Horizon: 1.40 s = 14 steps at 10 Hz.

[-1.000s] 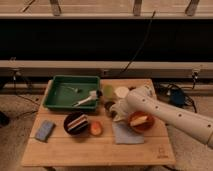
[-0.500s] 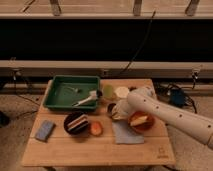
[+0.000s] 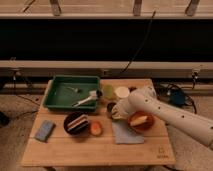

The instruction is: Stack cups into tray

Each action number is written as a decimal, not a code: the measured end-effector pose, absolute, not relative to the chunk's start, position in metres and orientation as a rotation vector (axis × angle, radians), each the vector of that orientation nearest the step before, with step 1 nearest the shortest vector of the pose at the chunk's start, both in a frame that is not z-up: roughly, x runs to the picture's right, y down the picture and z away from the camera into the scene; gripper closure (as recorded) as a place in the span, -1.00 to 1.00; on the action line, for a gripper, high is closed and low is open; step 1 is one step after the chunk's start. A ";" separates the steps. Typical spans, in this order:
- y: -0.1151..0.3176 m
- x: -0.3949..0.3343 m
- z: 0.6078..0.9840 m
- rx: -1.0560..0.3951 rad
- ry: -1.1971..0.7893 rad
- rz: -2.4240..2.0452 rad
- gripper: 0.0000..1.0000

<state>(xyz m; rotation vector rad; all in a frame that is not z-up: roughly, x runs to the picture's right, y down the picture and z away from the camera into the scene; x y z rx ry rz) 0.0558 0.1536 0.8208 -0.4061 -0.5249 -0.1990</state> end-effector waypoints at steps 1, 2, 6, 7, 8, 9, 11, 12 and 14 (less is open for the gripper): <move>0.150 0.056 0.816 -0.397 -0.535 -0.197 0.74; 0.140 0.057 0.806 -0.379 -0.555 -0.191 0.74; 0.091 0.067 0.768 -0.310 -0.601 -0.183 0.74; 0.085 0.071 0.766 -0.300 -0.604 -0.183 0.74; 0.076 0.076 0.765 -0.287 -0.607 -0.180 0.74; 0.064 0.084 0.766 -0.273 -0.601 -0.177 0.74; 0.045 0.099 0.779 -0.260 -0.578 -0.160 0.74; 0.032 0.109 0.790 -0.258 -0.561 -0.142 0.74; 0.021 0.128 0.801 -0.257 -0.526 -0.118 0.74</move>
